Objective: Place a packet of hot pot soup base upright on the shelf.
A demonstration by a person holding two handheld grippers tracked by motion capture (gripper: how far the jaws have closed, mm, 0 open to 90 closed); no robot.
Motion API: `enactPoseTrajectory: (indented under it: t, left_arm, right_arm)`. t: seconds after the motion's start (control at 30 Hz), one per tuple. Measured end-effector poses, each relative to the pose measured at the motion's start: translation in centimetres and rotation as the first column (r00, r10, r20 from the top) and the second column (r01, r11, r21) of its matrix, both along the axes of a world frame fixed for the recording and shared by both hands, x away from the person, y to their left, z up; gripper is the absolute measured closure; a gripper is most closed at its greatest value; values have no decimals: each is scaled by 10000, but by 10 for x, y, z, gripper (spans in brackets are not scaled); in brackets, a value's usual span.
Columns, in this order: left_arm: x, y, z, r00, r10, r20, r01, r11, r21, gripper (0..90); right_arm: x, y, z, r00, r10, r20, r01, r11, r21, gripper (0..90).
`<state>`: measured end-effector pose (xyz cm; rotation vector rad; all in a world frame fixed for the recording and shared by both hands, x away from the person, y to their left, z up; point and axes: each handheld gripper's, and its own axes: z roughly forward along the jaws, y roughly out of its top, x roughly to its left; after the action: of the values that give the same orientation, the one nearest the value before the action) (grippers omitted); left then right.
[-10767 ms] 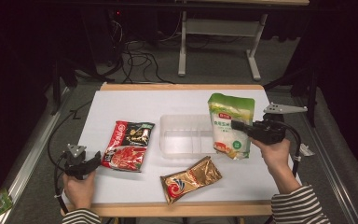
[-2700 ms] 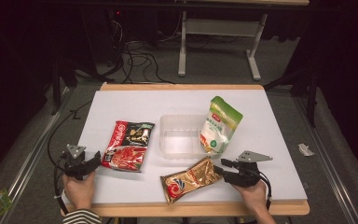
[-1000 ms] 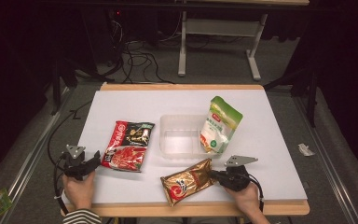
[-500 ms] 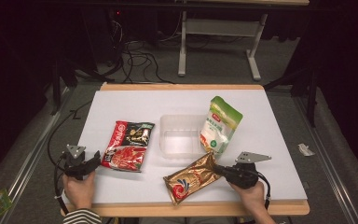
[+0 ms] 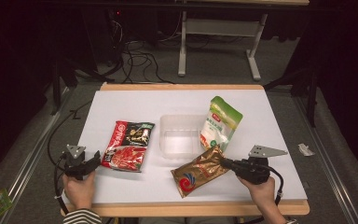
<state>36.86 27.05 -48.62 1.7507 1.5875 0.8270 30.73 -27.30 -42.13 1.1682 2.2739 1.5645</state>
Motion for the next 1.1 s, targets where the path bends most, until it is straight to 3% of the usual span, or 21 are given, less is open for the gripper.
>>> enactPoseTrajectory:
  t: [0.23,0.67,1.1]
  left_arm:
    - [-1,1,0,10000,-46,28,47,10000,-39,378]
    - [0,0,0,9999,-109,-65,109,9999,-38,379]
    - [1,1,0,9998,-124,-170,123,9999,-26,379]
  right_arm:
    - [0,-4,15,9998,165,52,-166,9998,88,900]
    - [-4,-12,45,9981,314,531,-323,9993,163,900]
    - [-3,-14,56,9968,685,415,-710,9955,630,900]
